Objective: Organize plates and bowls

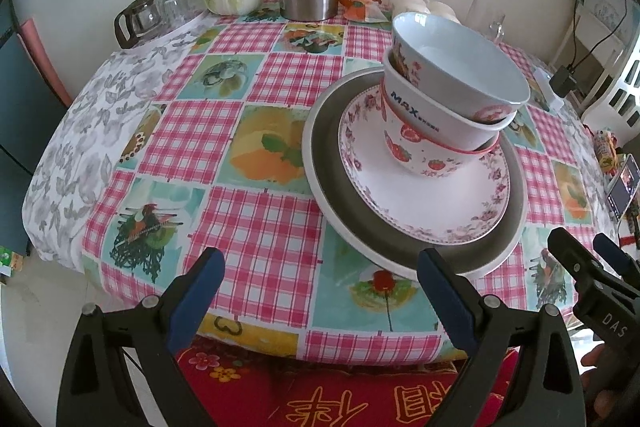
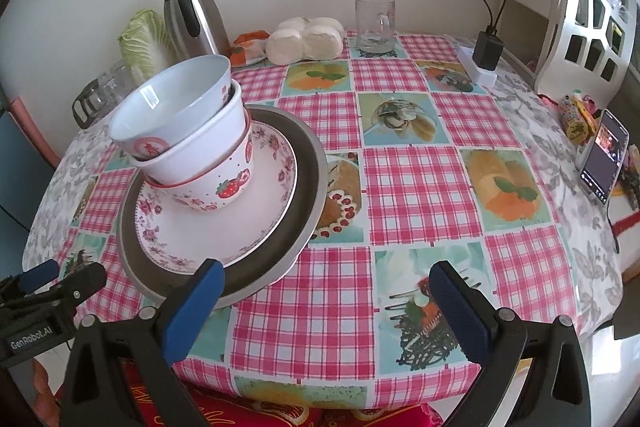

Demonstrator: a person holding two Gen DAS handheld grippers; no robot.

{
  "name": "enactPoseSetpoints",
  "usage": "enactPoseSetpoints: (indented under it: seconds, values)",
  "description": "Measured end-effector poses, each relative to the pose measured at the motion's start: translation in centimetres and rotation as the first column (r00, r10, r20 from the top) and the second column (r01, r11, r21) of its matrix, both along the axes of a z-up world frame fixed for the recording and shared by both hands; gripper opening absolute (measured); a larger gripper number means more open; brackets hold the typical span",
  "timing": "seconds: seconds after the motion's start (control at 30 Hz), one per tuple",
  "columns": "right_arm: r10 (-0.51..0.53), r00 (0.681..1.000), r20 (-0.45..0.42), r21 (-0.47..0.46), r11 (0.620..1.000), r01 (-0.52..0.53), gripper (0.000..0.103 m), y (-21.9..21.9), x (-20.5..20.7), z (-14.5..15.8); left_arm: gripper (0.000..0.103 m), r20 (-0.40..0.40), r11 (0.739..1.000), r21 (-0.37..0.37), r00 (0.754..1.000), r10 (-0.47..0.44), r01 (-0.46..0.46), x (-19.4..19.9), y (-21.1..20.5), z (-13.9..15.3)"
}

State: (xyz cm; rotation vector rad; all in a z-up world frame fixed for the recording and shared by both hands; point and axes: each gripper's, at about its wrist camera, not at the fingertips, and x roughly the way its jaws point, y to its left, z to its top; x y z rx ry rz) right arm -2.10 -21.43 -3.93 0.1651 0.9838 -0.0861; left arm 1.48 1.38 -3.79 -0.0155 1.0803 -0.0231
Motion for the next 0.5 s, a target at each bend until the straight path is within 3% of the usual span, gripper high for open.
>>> enactPoseSetpoints:
  seconds: [0.5]
  values:
    - [-0.012,1.0,-0.004,0.007,1.0,0.012,0.103,-0.37,-0.36,-0.16,0.097,-0.009,1.0,0.006,1.0,-0.004,0.004,-0.22,-0.16,-0.16]
